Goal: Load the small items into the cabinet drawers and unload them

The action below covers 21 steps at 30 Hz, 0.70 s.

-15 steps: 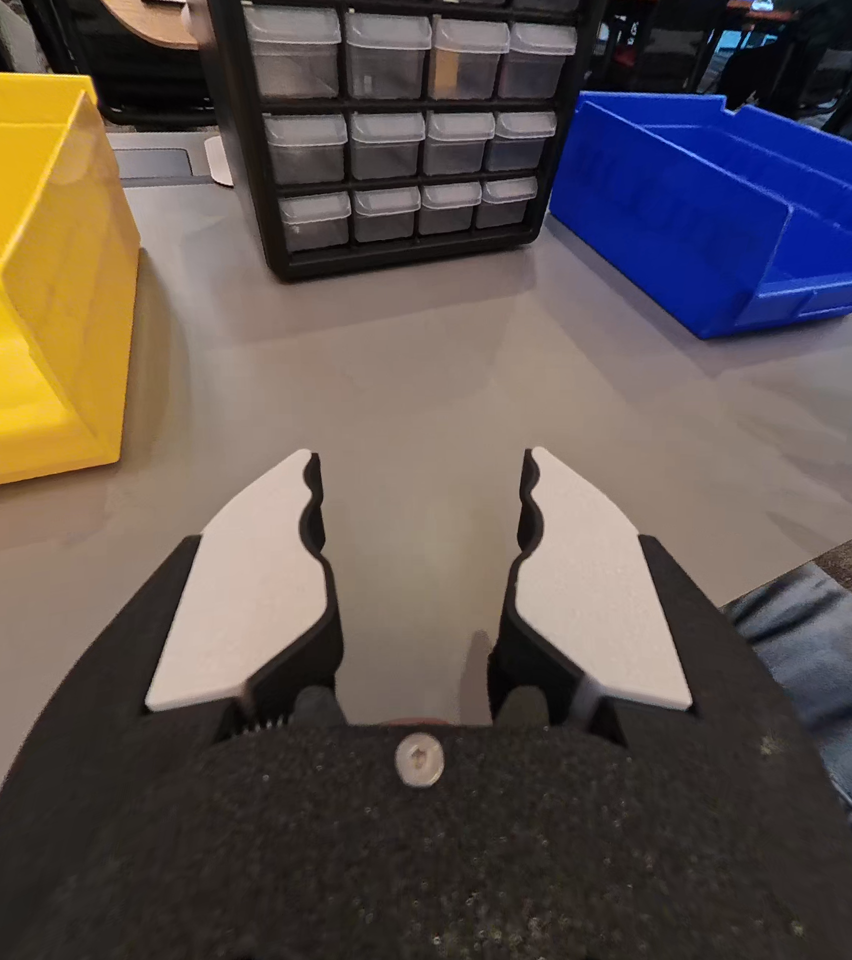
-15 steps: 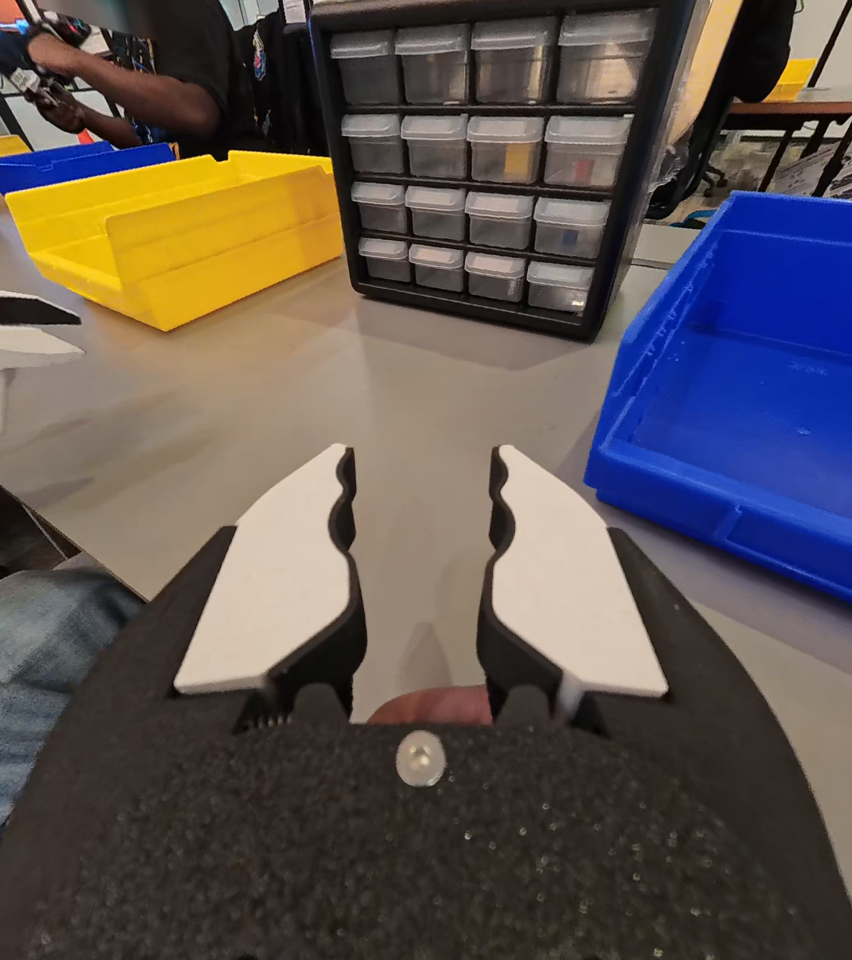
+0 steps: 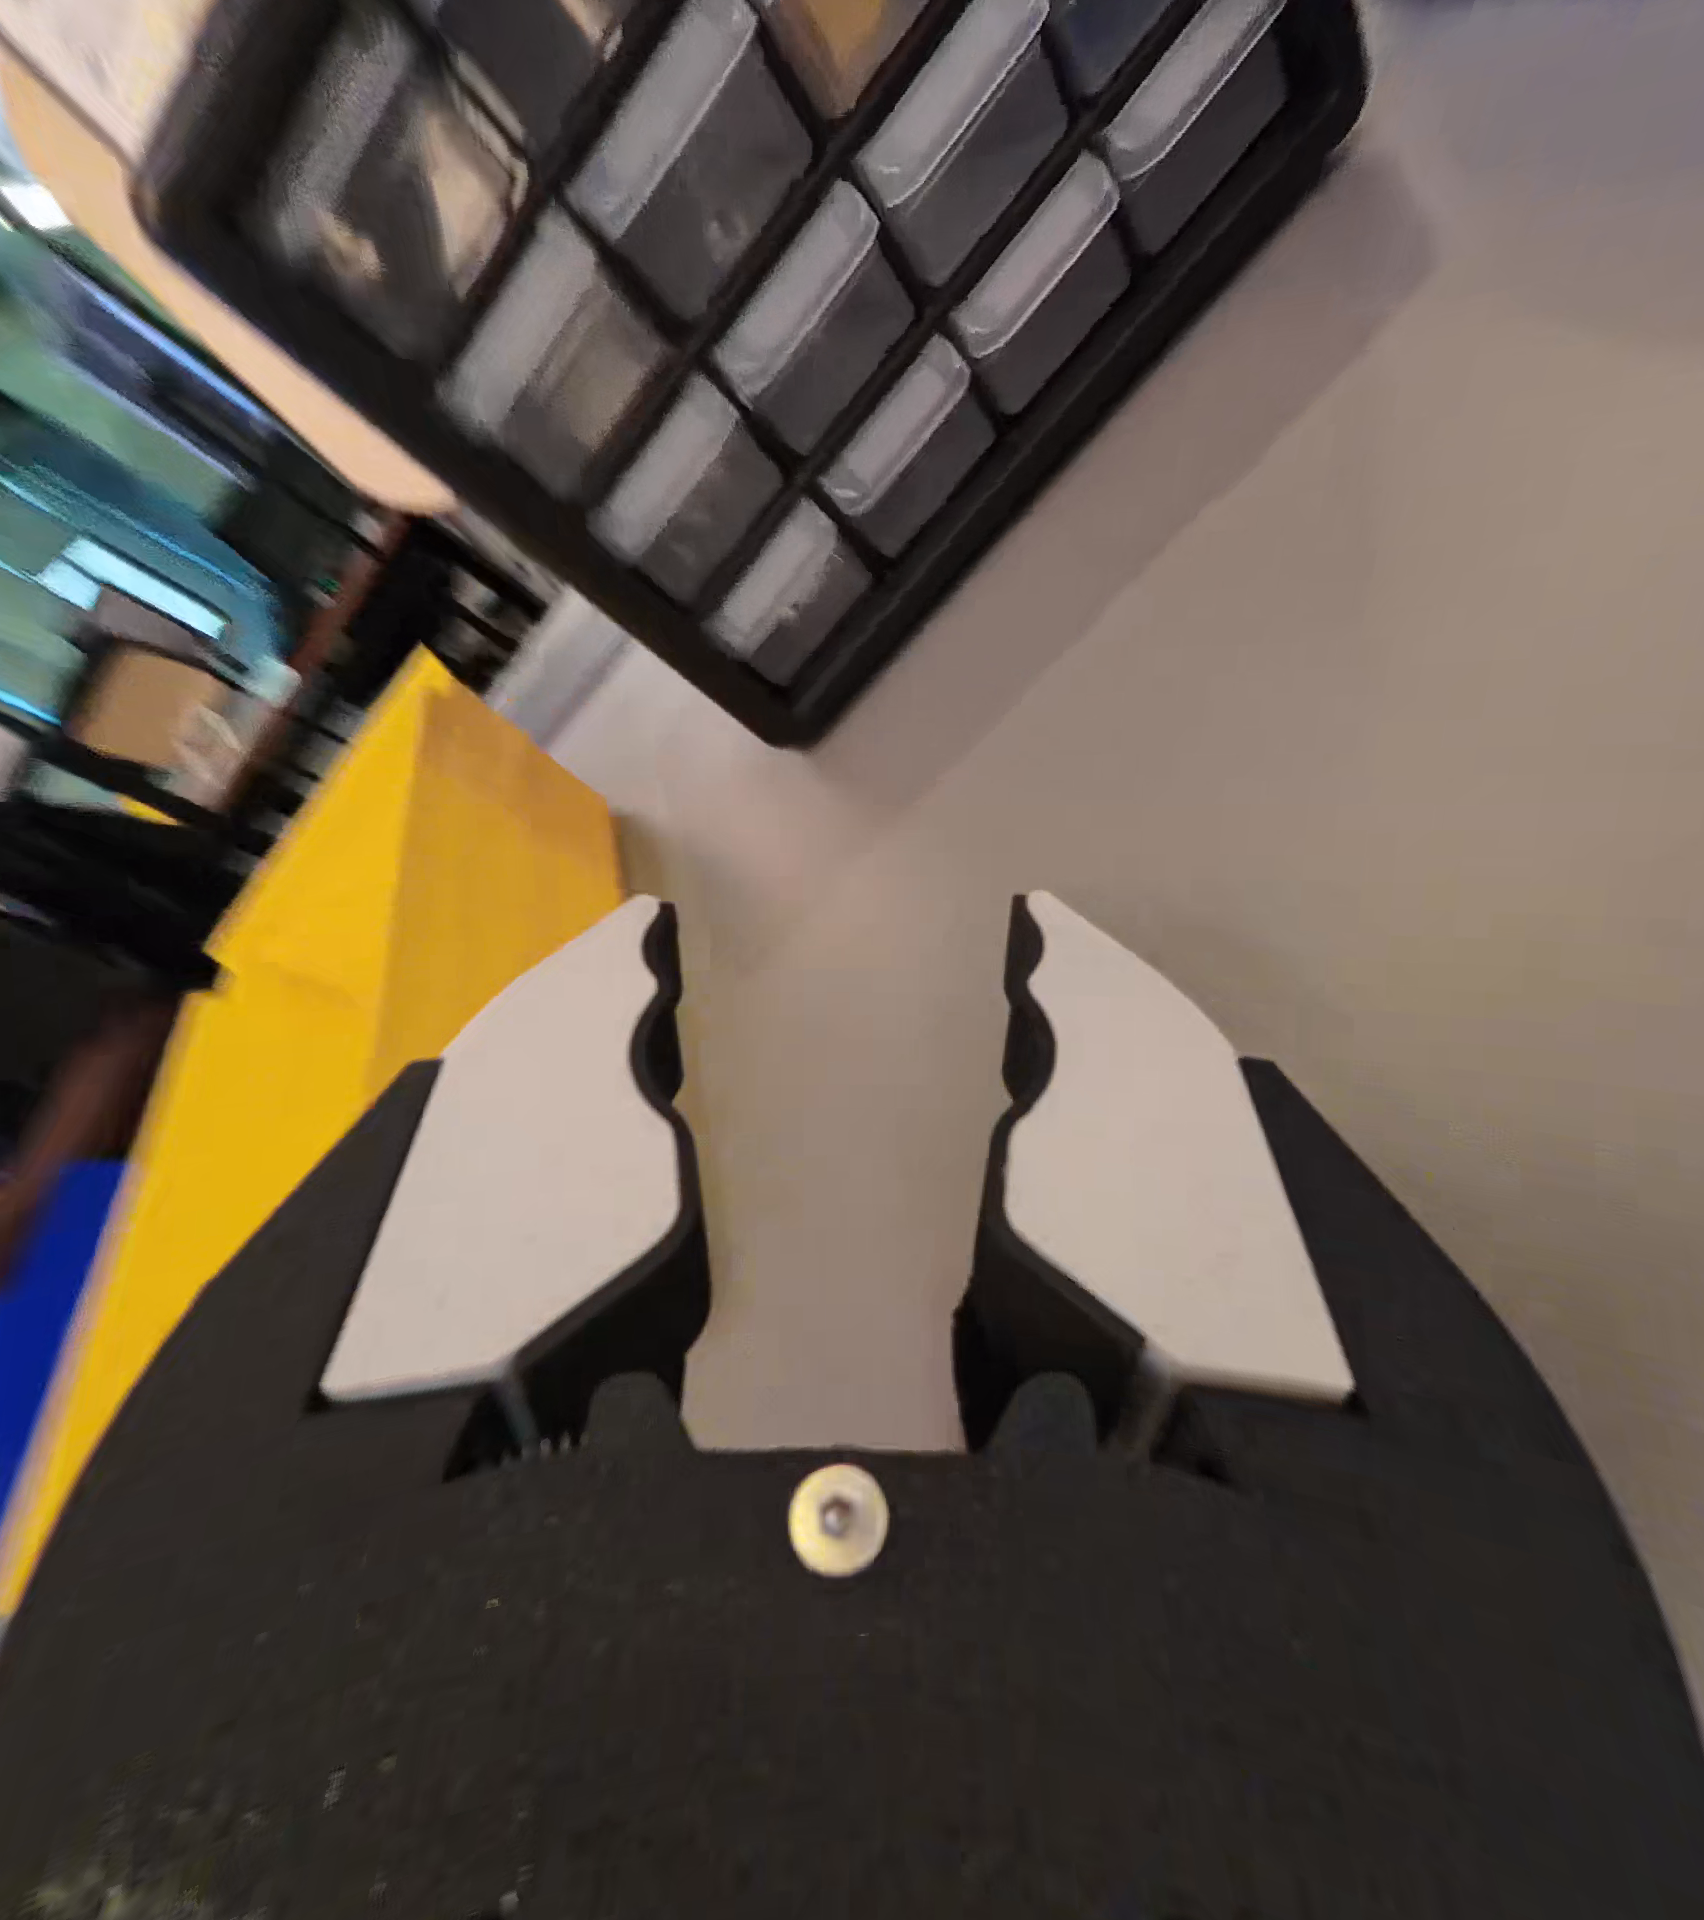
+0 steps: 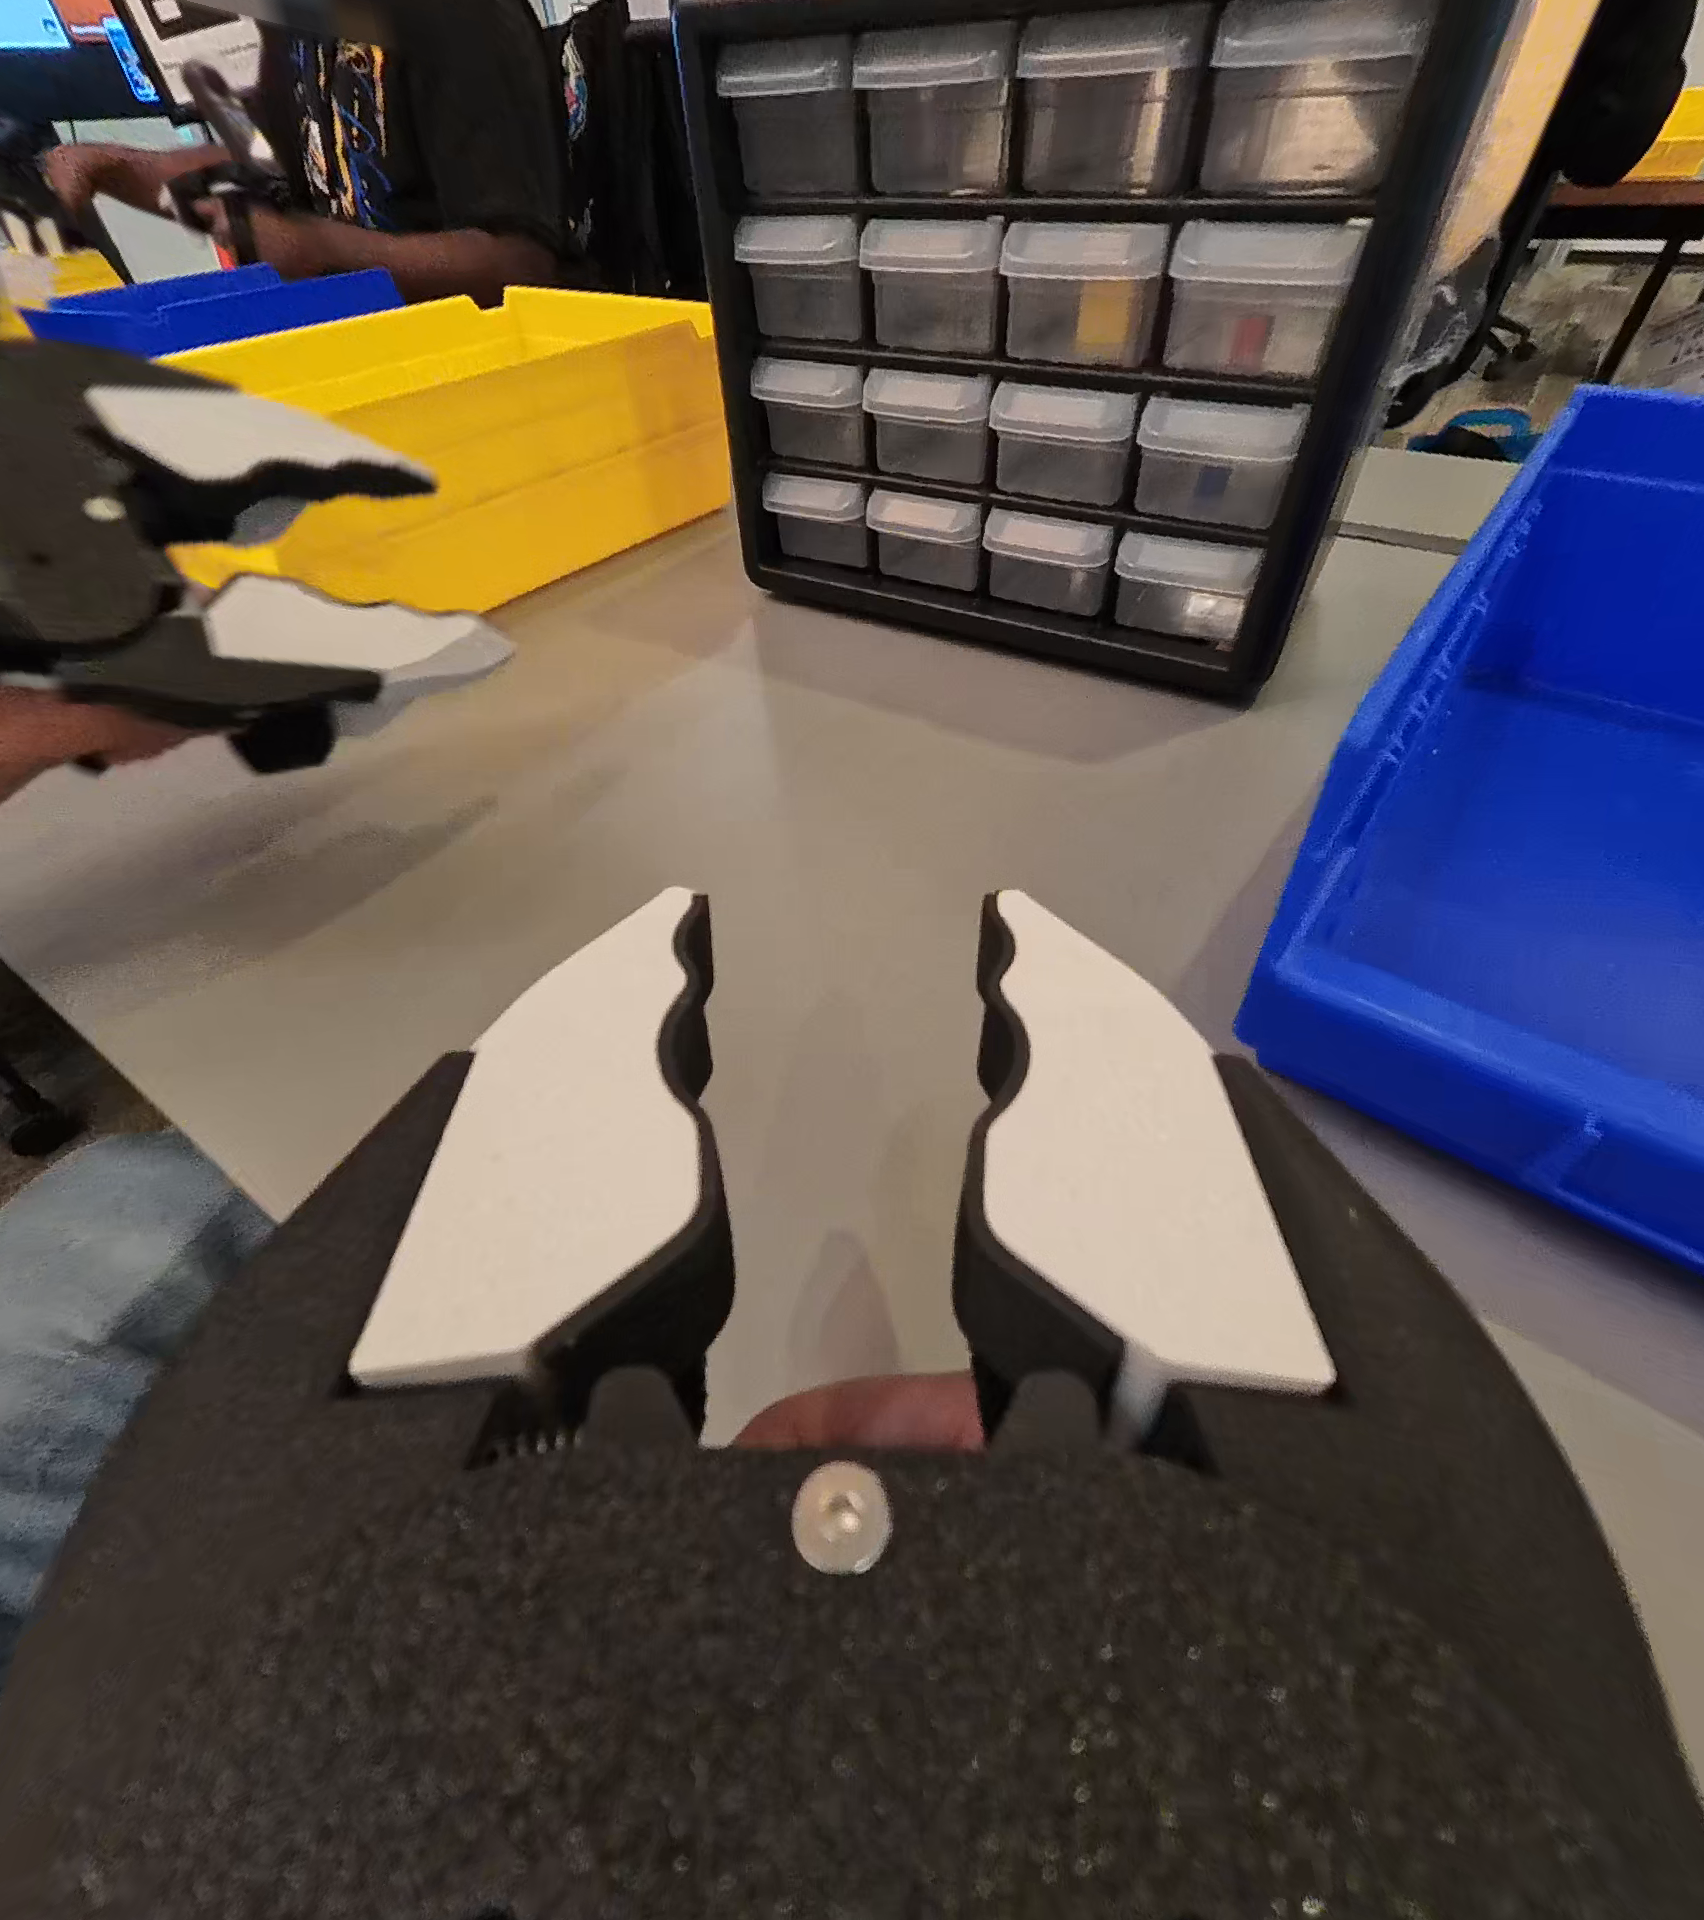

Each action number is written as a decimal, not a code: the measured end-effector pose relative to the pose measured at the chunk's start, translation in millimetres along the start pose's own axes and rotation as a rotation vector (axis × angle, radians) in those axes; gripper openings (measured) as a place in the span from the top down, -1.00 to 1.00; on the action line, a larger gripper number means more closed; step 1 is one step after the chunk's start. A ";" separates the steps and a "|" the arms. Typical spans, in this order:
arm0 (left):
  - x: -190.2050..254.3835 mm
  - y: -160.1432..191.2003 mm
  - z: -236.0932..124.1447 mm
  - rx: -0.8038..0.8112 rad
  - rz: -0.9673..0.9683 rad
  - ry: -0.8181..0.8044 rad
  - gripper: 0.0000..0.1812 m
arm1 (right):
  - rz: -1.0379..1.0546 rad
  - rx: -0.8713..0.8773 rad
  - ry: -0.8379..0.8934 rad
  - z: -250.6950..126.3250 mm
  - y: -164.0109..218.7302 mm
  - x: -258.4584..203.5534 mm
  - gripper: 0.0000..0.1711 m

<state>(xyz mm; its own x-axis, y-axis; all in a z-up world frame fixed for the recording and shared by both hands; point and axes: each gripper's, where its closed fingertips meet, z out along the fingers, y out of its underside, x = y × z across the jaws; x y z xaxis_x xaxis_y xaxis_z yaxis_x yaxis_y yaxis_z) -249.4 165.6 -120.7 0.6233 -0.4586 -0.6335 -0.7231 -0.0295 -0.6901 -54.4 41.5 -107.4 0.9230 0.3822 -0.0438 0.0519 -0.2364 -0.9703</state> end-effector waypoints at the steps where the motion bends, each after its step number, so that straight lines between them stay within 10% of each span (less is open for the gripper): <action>1: -6.5 -5.1 11.8 0.008 0.095 -0.047 0.37 | -0.011 -0.003 0.000 2.5 -0.5 0.2 0.43; 8: -38.2 -45.4 96.6 0.080 0.585 -0.285 0.45 | -0.085 -0.035 0.007 14.2 3.5 2.2 0.42; 21: -58.9 -60.9 155.8 0.137 0.792 -0.383 0.89 | -0.042 -0.058 0.002 19.5 7.6 11.5 0.43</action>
<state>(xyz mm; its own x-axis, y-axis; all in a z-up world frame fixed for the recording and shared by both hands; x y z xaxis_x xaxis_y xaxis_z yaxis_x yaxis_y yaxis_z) -195.7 332.8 -95.9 0.0296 0.0299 -0.9991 -0.9574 0.2881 -0.0197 -50.9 61.5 -119.9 0.9205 0.3908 -0.0031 0.1121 -0.2716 -0.9558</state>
